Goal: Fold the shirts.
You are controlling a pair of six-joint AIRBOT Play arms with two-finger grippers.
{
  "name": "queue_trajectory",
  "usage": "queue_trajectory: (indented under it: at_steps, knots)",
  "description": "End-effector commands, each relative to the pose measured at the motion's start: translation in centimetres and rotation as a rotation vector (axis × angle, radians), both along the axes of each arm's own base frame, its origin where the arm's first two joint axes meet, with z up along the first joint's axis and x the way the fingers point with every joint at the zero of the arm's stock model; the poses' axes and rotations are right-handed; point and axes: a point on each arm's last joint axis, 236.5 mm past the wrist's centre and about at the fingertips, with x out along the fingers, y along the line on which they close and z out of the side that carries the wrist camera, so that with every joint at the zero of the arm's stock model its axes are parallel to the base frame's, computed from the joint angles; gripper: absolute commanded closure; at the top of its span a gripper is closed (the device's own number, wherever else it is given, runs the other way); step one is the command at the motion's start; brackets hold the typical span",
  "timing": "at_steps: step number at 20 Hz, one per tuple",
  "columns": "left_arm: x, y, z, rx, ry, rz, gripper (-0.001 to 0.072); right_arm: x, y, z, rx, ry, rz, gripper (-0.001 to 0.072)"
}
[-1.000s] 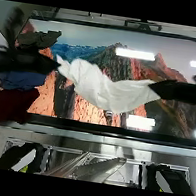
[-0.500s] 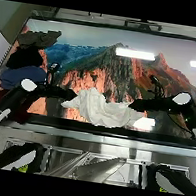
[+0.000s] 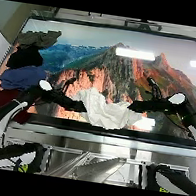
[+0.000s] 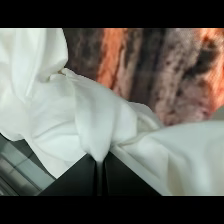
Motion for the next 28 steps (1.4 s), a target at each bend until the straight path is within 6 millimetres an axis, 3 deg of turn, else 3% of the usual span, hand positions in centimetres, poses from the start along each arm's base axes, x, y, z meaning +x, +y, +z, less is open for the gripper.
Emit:
queue_trajectory:
  at_steps: [1,2,3,4,5,9,13,17,18,20,23,24,26,28]
  knots:
    - [-0.4,-2.3,-3.2,0.051,-0.026,-0.018,-0.0001,-0.1,0.0,-0.1,-0.001,-0.002,0.007,0.0692]
    - [-0.3,-2.7,-3.1,0.047,-0.019,-0.031,0.0072,-0.3,0.1,0.0,0.002,0.004,0.015,0.0692]
    - [0.0,-3.1,-2.6,0.034,-0.014,-0.048,0.0229,-0.6,0.2,0.1,0.006,0.013,0.024,0.0692]
    - [0.4,-3.4,-1.7,0.017,-0.014,-0.064,0.0423,-1.0,0.3,0.3,0.009,0.018,0.035,0.0692]
    - [0.8,-3.6,-0.6,-0.004,-0.014,-0.082,0.0686,-1.1,0.3,0.6,0.012,0.012,0.042,0.0692]
    - [3.3,-4.4,5.2,-0.08,-0.084,-0.137,0.0706,-0.2,0.1,3.8,0.018,-0.087,0.033,0.0692]
    - [6.7,-3.5,12.5,-0.12,-0.274,-0.075,0.0687,1.2,-2.2,7.3,0.02,-0.188,-0.039,0.0692]
    - [6.0,-1.4,14.7,-0.145,-0.313,-0.005,0.0687,0.2,-2.0,7.8,0.055,-0.155,-0.022,0.0692]
    - [6.0,-1.3,16.6,-0.188,-0.348,0.023,0.0687,-0.1,-1.2,9.0,0.109,-0.148,-0.021,0.0692]
    - [6.3,-0.8,22.9,-0.299,-0.491,0.064,0.0687,-0.3,0.6,14.8,0.297,-0.196,-0.012,0.0692]
    - [4.9,2.1,34.4,-0.335,-0.799,0.101,0.0687,-0.5,0.7,30.5,0.598,-0.529,-0.016,0.0692]
    - [4.1,3.1,38.0,-0.326,-0.91,0.118,0.0687,-1.6,0.0,35.8,0.654,-0.676,-0.006,0.0691]
    - [1.9,5.0,45.3,-0.295,-1.149,0.17,0.0687,-4.5,-1.2,44.1,0.675,-0.951,0.003,0.0691]
    - [-1.0,6.6,51.1,-0.252,-1.354,0.236,0.0686,-7.2,-2.1,49.3,0.595,-1.18,-0.033,0.0691]
